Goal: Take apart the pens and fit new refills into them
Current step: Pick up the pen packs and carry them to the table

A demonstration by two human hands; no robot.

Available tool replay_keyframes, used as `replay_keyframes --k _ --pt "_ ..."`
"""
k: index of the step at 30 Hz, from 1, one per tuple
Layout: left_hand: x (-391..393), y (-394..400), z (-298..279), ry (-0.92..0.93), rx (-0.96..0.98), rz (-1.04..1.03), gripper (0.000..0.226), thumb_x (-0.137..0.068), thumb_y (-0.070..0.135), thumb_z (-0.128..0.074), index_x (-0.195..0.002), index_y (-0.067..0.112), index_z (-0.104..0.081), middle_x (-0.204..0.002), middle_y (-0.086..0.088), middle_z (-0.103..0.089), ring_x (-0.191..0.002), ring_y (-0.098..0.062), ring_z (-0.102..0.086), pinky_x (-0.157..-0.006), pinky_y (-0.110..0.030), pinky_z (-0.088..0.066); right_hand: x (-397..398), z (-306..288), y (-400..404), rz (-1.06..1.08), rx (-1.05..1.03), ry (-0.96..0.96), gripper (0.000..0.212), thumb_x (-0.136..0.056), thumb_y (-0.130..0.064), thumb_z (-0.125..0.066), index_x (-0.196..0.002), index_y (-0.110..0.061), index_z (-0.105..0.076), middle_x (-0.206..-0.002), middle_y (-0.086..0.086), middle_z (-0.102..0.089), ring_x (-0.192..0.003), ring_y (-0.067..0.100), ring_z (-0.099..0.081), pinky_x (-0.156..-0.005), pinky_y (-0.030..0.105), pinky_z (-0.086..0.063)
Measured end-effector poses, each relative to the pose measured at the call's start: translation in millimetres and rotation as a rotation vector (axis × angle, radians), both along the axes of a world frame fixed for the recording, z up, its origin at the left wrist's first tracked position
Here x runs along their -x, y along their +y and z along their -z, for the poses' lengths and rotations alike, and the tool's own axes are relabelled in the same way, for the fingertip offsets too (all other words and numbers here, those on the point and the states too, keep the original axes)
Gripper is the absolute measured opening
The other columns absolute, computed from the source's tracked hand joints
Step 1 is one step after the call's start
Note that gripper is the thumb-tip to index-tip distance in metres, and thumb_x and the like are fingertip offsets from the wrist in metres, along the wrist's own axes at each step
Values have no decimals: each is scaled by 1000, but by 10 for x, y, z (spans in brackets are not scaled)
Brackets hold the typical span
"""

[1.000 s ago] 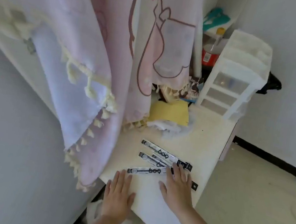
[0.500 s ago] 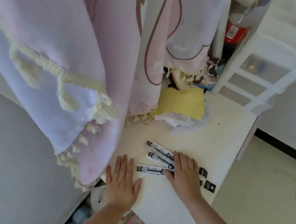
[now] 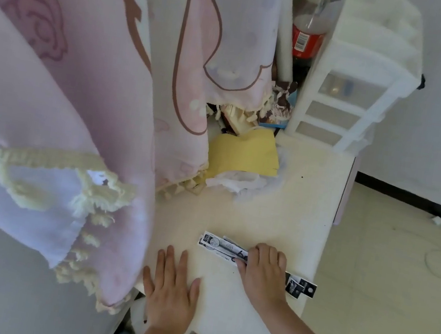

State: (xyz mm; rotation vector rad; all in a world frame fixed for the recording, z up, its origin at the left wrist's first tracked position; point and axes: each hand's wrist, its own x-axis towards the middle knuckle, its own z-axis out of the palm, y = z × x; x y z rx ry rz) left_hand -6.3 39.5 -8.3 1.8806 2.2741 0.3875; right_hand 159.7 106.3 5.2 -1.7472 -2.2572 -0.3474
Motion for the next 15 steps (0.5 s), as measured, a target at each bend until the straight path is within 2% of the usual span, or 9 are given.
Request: replay_keyframes --k 1,2,5,7,8,11,13,15 --pt "12 1 20 1 -34 10 56 -94 49 -5 -144 24 -8 -154 1 8 -140 -12 8 -111 -36 8 -4 -7 8 1 3 3 24 -81 -38 -35 -74 -16 -37 -61 6 -56 -65 24 -38 -63 32 -25" --pt "19 3 37 4 -63 16 56 -94 50 -5 -145 25 0 -153 4 14 -139 -11 10 -111 -37 8 -11 -13 17 3 14 11 28 -88 -39 -29 -74 -16 -36 -58 4 -55 -60 24 -43 -62 32 -24" --pt "18 -2 56 13 -97 24 57 -94 50 -5 -144 25 5 -152 5 16 -139 -11 10 -111 -37 9 -29 -3 37 30 41 60 46 -96 -37 -5 -79 -12 -40 -54 2 -55 -46 21 -50 -57 31 -25" --pt "15 1 63 7 -109 21 57 -94 50 -6 -144 25 5 -152 5 16 -139 -11 10 -111 -36 9 -13 -13 56 55 87 64 49 -96 -36 -2 -89 -11 -43 -54 3 -55 -42 19 -50 -49 29 -35" --pt "18 3 67 5 -112 19 57 -94 50 -6 -144 25 4 -152 5 16 -139 -11 9 -111 -36 8 0 -21 77 57 110 73 49 -96 -36 -2 -94 -11 -44 -53 3 -55 -40 19 -48 -42 25 -36" --pt "18 11 73 1 -110 24 56 -94 50 -7 -144 26 2 -152 6 14 -140 -11 8 -111 -36 6 17 -84 182 56 172 87 51 -95 -41 -2 -105 -15 -44 -54 5 -52 -33 17 -43 -31 17 -31" --pt "17 10 78 -3 -109 29 54 -94 50 -8 -144 28 -4 -152 6 14 -140 -11 8 -111 -37 6 2 -133 217 34 185 87 45 -90 -51 -15 -110 -21 -43 -59 7 -50 -30 16 -40 -27 15 -27" --pt "18 13 67 6 -104 29 52 -94 49 -7 -141 28 -11 -153 4 13 -140 -11 8 -111 -37 6 -32 -148 196 6 223 73 47 -75 -55 -49 -111 -26 -42 -65 9 -46 -28 16 -40 -26 14 -26"
